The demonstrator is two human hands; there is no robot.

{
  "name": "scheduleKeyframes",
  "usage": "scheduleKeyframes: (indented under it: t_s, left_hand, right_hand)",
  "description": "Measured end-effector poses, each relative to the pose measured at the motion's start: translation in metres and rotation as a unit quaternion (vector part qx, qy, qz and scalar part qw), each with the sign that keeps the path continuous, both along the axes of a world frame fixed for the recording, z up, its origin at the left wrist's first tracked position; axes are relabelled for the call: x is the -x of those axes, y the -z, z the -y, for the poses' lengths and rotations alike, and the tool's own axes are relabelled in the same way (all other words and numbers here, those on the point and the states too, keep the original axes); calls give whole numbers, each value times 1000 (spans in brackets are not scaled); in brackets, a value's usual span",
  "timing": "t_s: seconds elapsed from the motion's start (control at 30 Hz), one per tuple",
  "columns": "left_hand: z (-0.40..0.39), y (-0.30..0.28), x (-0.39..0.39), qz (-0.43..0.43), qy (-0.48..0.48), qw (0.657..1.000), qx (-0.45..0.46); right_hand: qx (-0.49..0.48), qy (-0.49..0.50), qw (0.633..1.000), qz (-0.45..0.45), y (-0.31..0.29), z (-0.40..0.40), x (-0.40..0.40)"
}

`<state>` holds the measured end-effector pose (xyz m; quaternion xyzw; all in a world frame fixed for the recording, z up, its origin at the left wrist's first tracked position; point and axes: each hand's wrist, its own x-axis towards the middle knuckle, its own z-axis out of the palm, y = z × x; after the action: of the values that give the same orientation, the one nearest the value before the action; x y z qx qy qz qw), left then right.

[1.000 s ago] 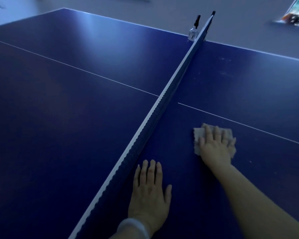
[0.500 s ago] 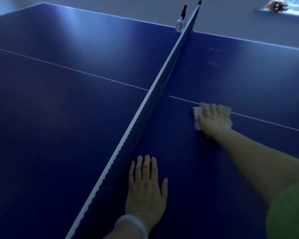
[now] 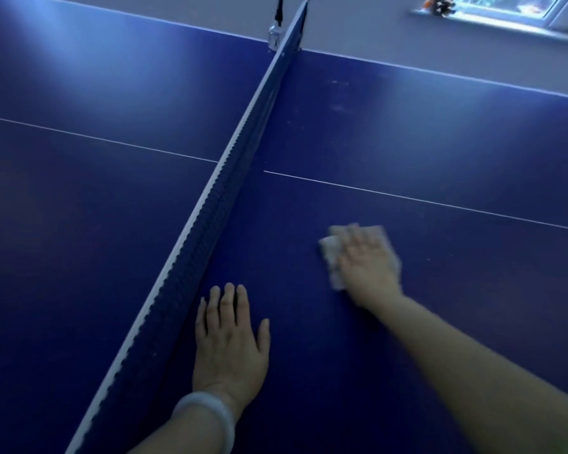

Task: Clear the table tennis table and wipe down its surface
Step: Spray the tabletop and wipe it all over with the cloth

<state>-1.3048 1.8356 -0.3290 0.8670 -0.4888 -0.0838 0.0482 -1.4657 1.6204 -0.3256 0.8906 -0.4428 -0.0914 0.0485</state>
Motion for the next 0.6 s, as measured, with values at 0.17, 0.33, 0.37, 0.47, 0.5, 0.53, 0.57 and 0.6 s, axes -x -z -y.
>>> scheduleKeyframes:
  t_s: [0.17,0.33,0.37,0.47,0.5,0.53,0.57,0.6]
  left_hand:
    - [-1,5,-1,14,4,1000,6]
    - [-2,2,0,12,3,1000,22]
    - [-2,3,0,13,3,1000,23]
    - [-2,5,-1,20,0,999,25]
    - [-1,5,-1,21,1,999,25]
    - [-2,6,-1,22,2,999,25]
    - [-2,6,-1,23,2,999,25]
    - [-2,7,-1,25,2,999,28]
  right_hand:
    - [-69,372,923,75,-15,5,43]
    - [-41,7,990,136,14,-106,12]
    - [-48,-40,991,122,8,-108,19]
    - [1,40,998,54,4,-73,79]
    - [2,149,987,57,0,-61,100]
    - [6,247,966,81,-1,-56,116]
    - [1,308,947,95,-3,-60,124]
    - [-10,322,941,101,-4,-70,123]
